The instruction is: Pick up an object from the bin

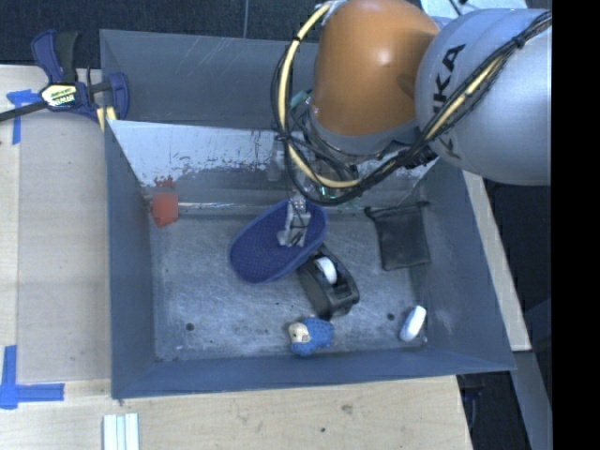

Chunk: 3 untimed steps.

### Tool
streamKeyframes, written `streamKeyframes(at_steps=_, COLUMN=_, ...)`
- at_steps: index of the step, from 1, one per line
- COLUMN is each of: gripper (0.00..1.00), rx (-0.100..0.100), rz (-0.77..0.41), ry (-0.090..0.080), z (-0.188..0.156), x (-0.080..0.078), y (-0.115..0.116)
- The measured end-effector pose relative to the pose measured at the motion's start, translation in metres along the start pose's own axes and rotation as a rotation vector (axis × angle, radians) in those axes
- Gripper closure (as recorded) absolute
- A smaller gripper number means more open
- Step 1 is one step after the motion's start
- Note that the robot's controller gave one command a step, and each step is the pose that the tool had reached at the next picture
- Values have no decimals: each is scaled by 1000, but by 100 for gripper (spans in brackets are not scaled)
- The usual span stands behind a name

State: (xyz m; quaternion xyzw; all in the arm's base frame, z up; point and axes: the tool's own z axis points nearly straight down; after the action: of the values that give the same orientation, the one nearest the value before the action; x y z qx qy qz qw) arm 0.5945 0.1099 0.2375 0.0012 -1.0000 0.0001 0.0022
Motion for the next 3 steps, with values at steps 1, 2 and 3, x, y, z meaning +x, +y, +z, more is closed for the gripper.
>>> streamKeyframes(at_steps=1, gripper=0, rx=-3, rz=-324, ry=-5, z=165, x=-28, y=-13)
streamKeyframes(at_steps=2, gripper=0, rx=-2, rz=-112, ry=-7, z=135, x=-7, y=19)
streamKeyframes(at_steps=3, gripper=0, rx=-1, rz=14, ry=-9, z=137, x=-19, y=15)
